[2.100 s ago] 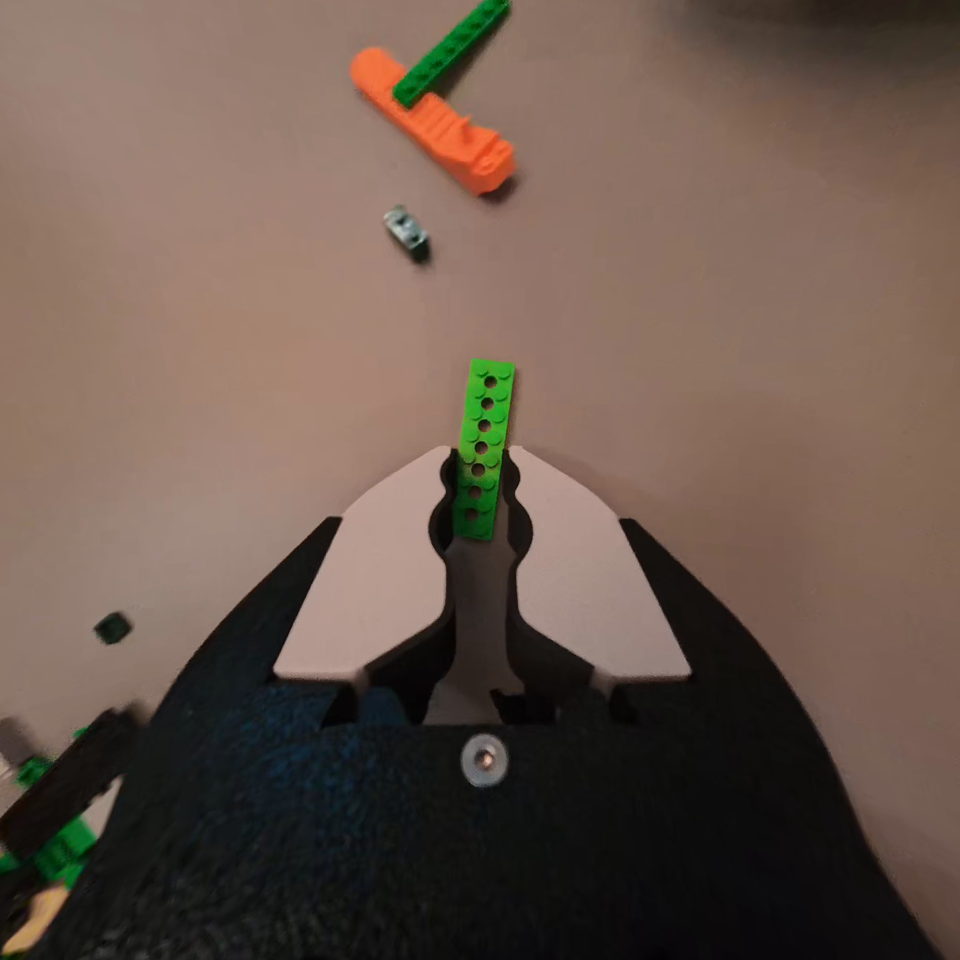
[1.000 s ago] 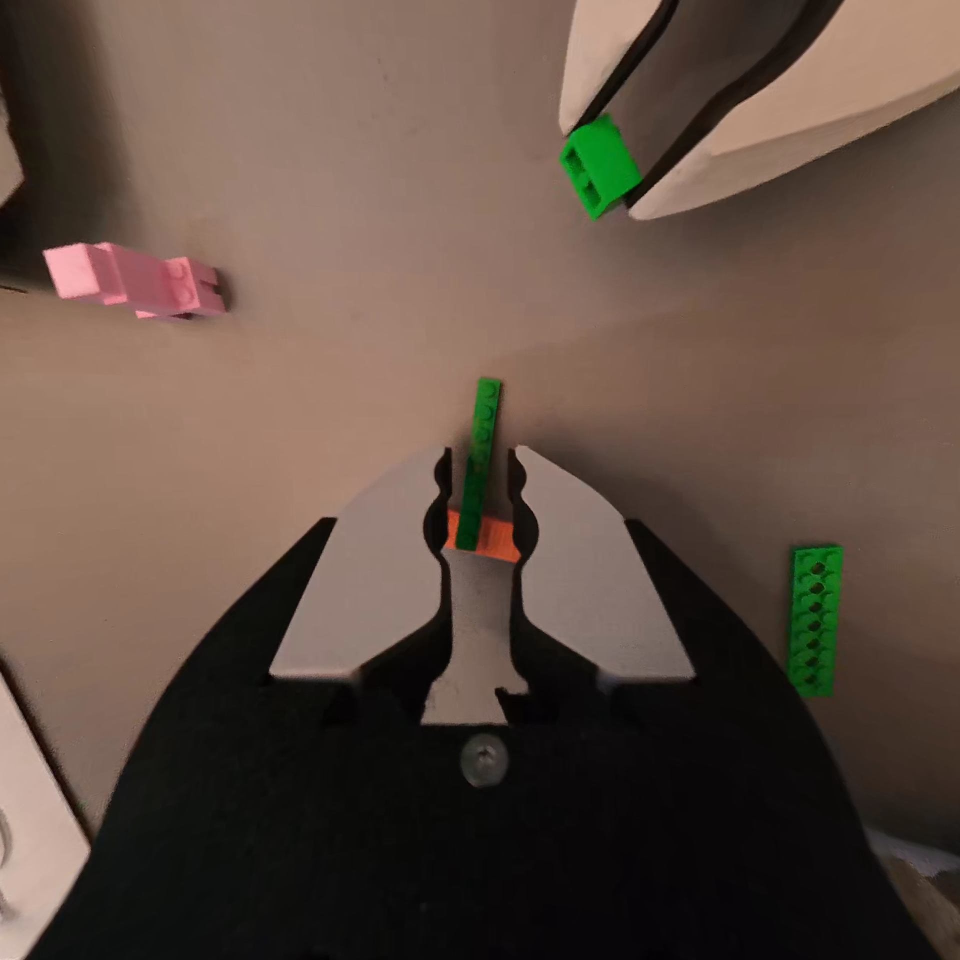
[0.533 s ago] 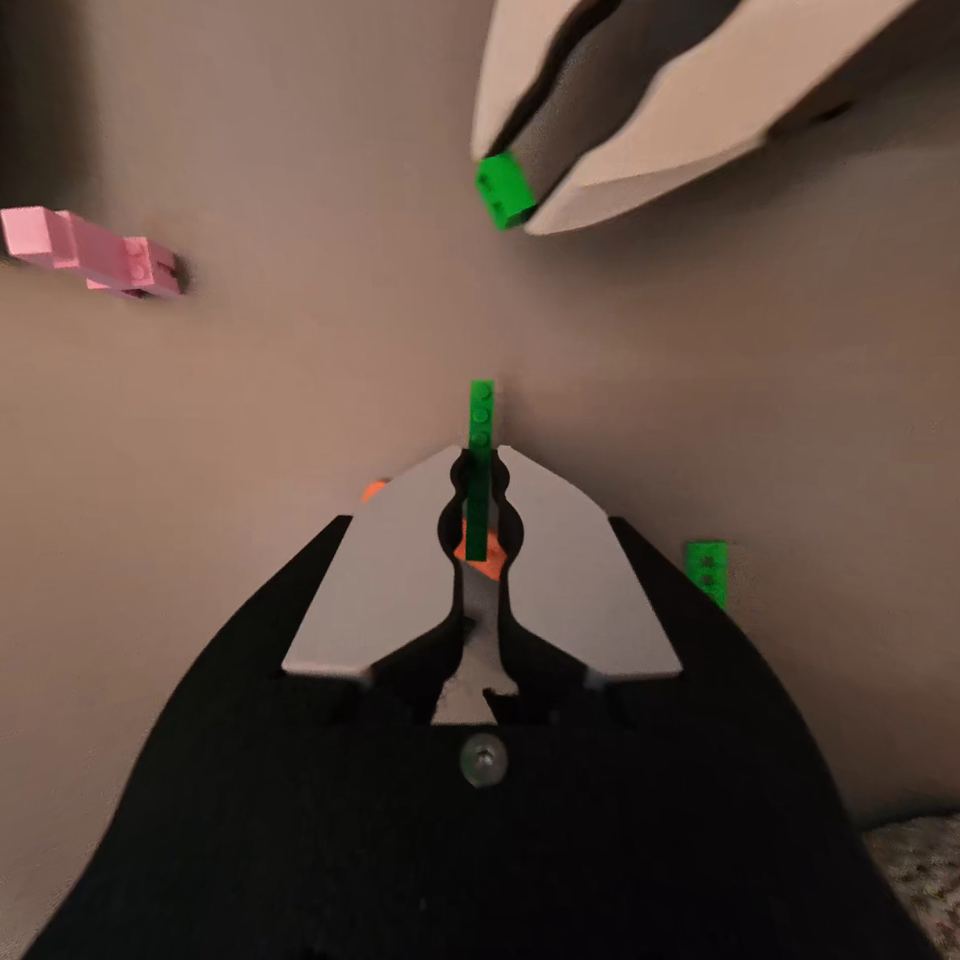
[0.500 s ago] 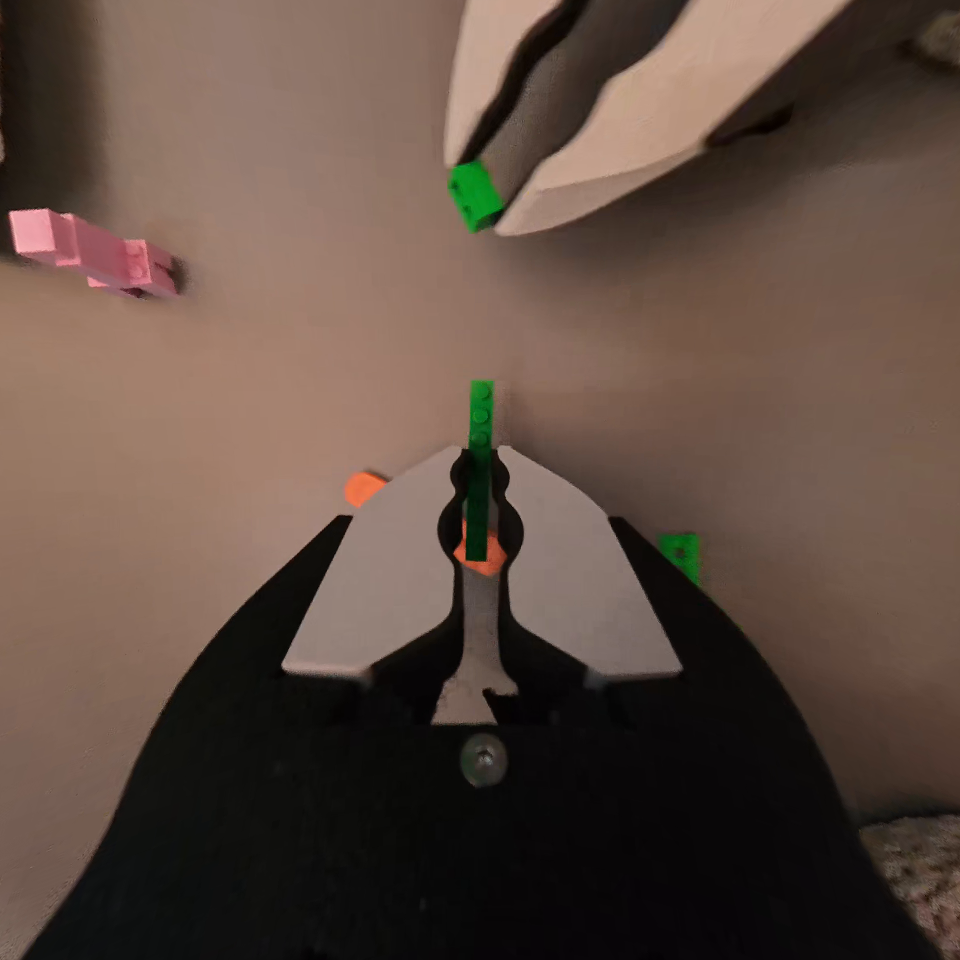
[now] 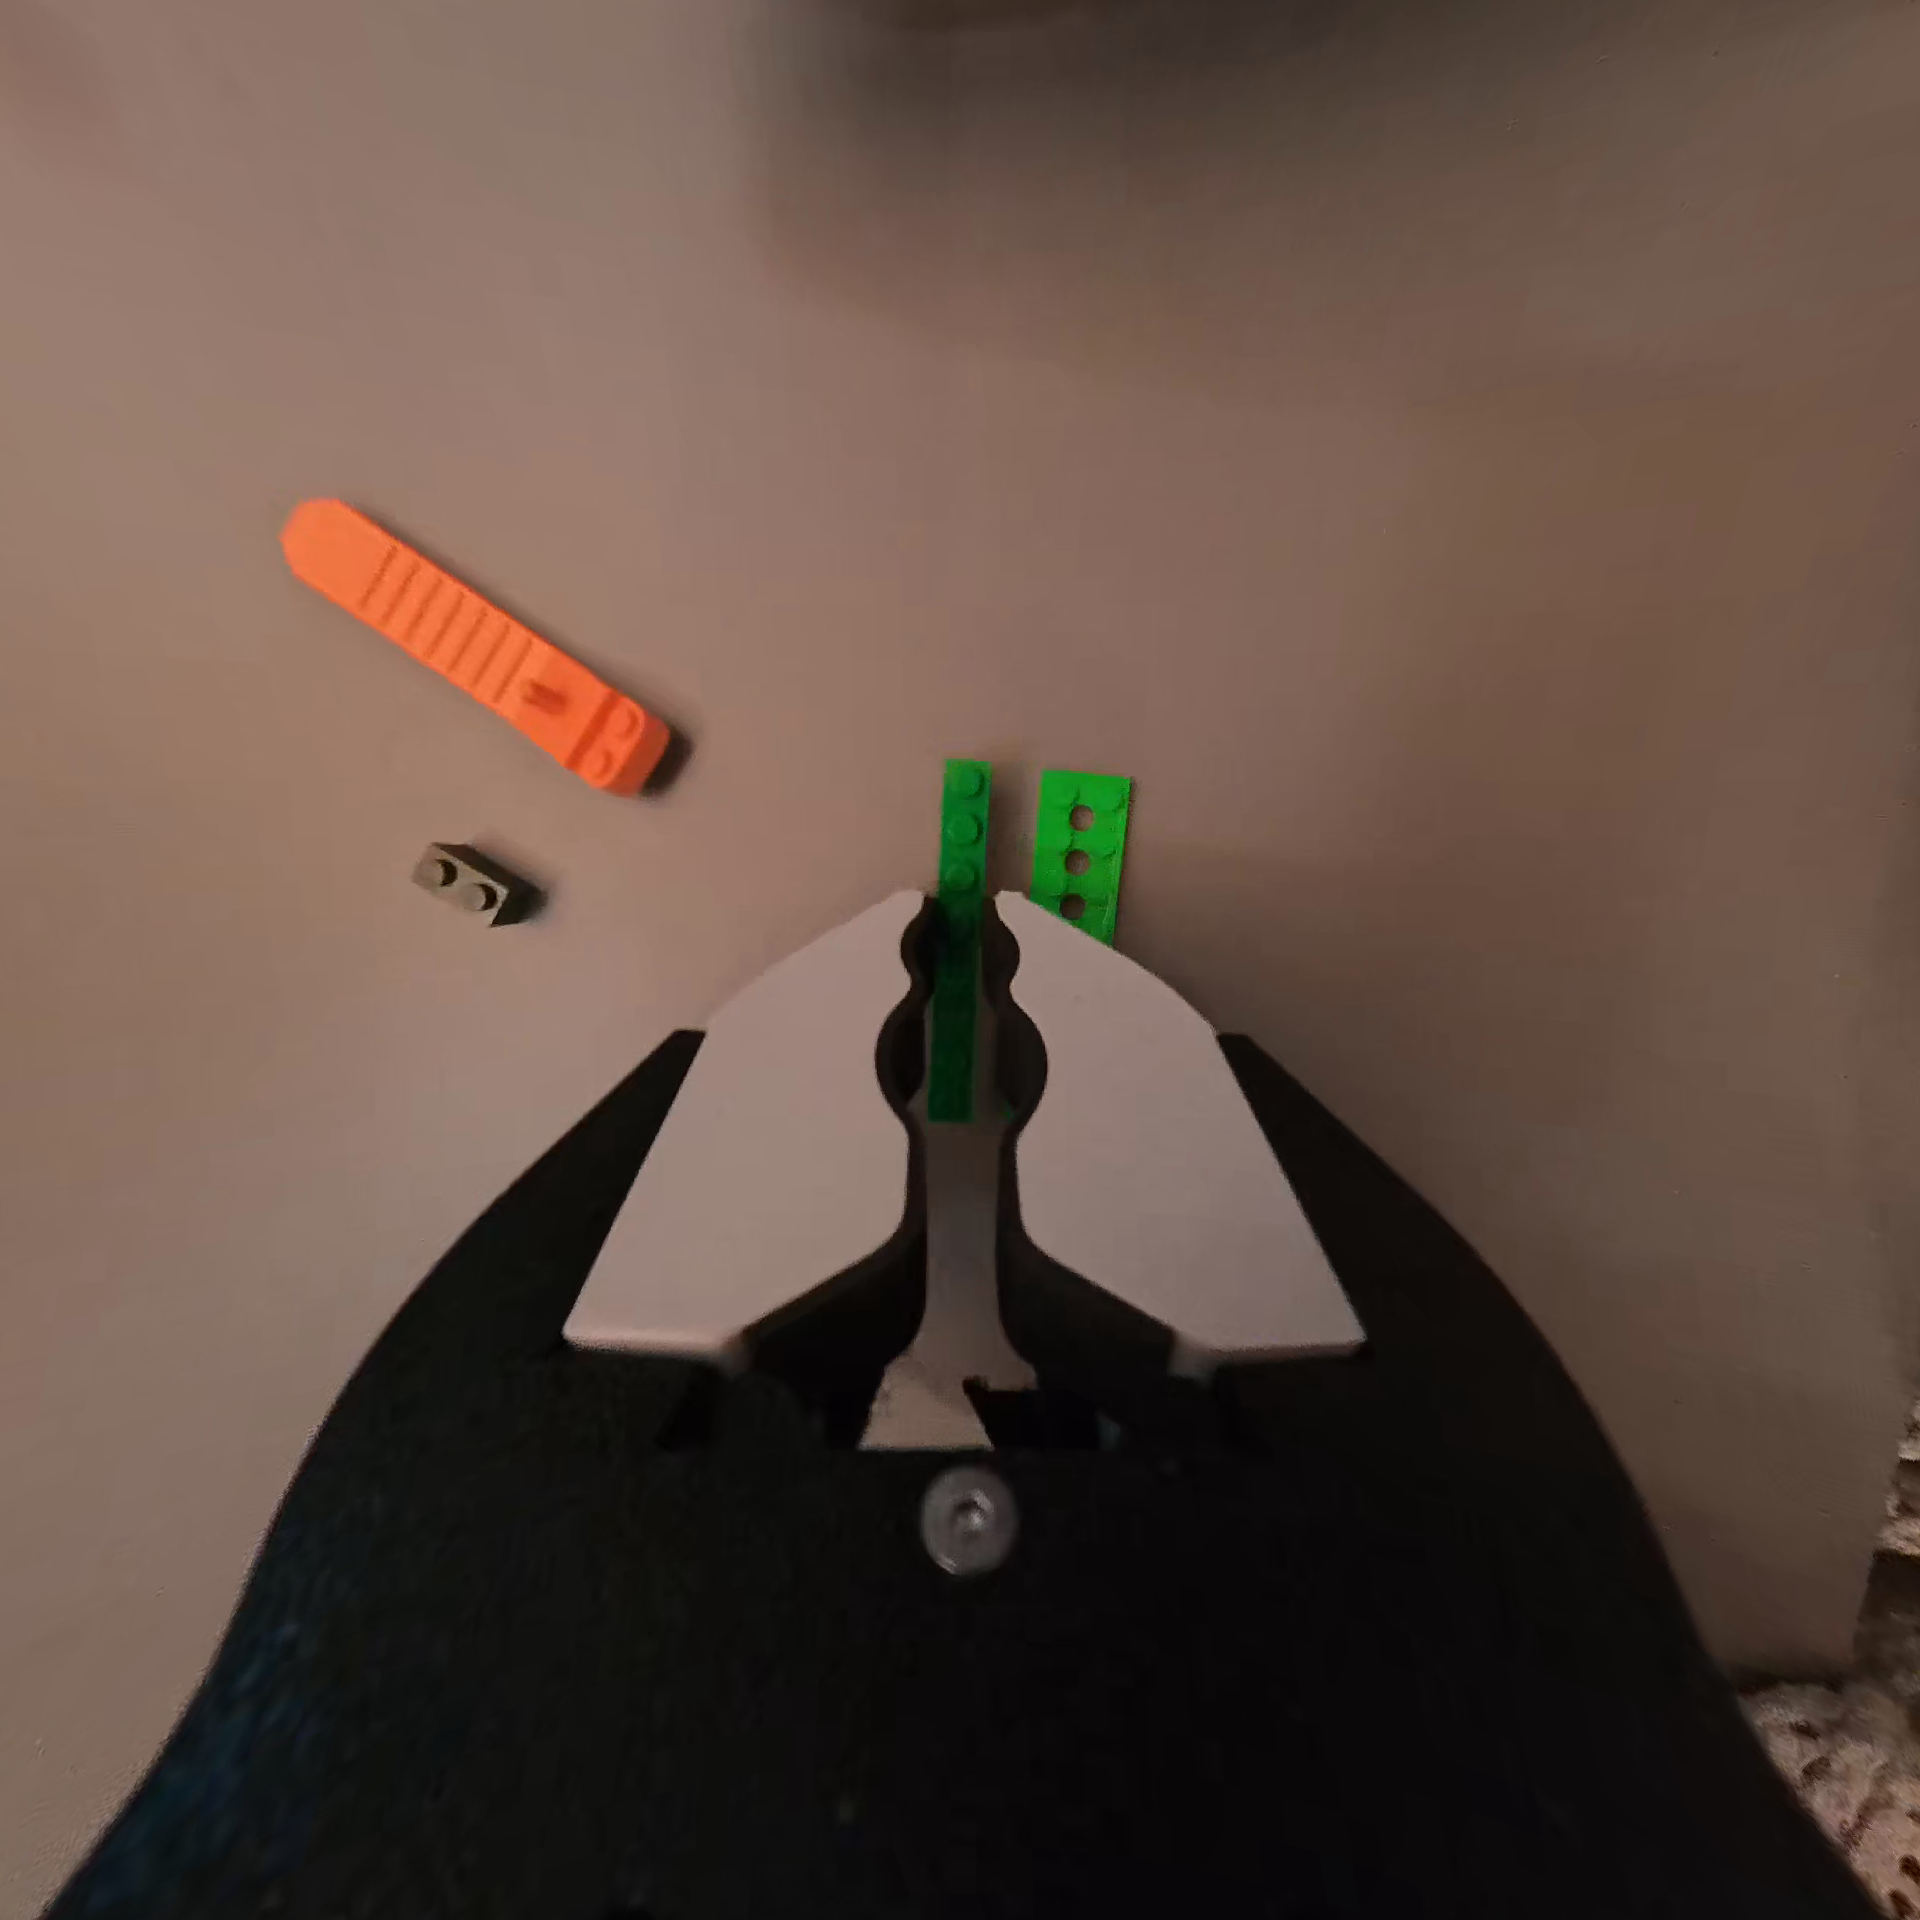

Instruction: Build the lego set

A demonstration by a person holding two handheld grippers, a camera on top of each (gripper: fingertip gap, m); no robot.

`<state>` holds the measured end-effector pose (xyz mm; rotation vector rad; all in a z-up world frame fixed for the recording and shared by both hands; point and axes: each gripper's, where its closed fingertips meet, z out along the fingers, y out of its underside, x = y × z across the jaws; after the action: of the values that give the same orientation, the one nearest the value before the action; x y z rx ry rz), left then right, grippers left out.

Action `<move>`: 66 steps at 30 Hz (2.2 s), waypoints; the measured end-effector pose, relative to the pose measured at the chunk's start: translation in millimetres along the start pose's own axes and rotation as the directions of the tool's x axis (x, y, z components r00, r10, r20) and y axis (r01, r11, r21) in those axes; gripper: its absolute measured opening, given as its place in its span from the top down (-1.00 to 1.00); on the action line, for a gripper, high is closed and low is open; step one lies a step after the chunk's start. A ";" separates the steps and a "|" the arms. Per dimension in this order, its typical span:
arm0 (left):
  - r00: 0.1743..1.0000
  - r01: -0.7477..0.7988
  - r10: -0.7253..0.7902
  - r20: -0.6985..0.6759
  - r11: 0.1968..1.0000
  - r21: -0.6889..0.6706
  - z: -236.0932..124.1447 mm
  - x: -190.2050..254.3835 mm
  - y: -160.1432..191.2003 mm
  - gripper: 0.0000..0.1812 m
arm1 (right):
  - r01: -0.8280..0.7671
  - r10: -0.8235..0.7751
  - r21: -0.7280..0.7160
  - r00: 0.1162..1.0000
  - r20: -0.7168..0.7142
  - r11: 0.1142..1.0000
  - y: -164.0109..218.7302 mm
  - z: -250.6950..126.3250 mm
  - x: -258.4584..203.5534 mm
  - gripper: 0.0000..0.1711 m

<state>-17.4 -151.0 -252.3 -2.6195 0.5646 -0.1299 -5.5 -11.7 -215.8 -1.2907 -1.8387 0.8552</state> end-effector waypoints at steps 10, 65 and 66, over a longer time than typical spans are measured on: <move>0.998 0.035 -0.028 -0.062 0.992 0.118 -14.7 2.3 -2.8 0.75 | 0.050 -0.058 0.061 0.989 0.137 0.997 -8.9 1.2 -28.0 0.80; 0.996 -0.006 0.022 -0.083 0.982 0.190 -19.4 25.6 40.4 0.63 | 0.337 -0.315 0.010 0.869 0.382 0.942 -0.5 19.4 -109.6 0.80; 0.998 -0.007 0.022 -0.066 0.979 0.205 -21.7 23.4 38.4 0.64 | 0.338 -0.327 0.038 0.867 0.375 0.940 -4.8 17.5 -110.0 0.80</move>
<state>-14.2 -200.8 -250.4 -2.4178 0.5621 -0.2600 3.6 -119.9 -240.9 -0.8196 -2.2991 0.9311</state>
